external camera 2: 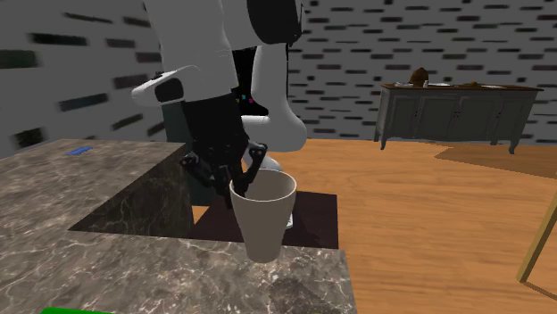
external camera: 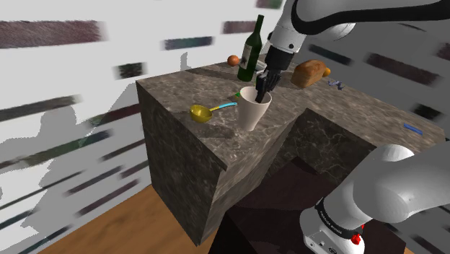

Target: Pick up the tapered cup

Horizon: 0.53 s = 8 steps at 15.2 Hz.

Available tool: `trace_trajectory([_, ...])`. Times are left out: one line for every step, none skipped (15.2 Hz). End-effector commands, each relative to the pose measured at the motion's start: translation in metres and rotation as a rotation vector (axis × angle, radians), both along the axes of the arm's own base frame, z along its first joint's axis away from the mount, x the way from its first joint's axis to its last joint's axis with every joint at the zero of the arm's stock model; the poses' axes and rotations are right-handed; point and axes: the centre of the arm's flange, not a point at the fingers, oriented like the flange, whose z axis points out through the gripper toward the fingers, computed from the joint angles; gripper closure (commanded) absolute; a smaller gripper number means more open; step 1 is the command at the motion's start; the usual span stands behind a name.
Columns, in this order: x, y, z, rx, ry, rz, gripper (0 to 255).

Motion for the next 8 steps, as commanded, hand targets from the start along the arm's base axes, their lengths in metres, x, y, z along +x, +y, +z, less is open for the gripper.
trace_trajectory([0.001,0.000,0.010,0.000,0.000,0.000,255])
trace_trajectory([0.001,0.000,0.015,0.000,0.000,0.000,255])
trace_trajectory([0.001,0.000,0.021,0.000,0.000,0.000,255])
trace_trajectory([0.001,0.000,0.026,0.000,0.000,0.000,255])
trace_trajectory([0.001,0.000,0.031,0.000,0.000,0.000,255])
trace_trajectory([0.001,0.000,0.037,0.000,0.000,0.000,255])
trace_trajectory([0.001,0.000,0.037,0.000,0.000,0.000,255])
trace_trajectory([0.001,0.000,0.037,0.000,0.000,0.000,255])
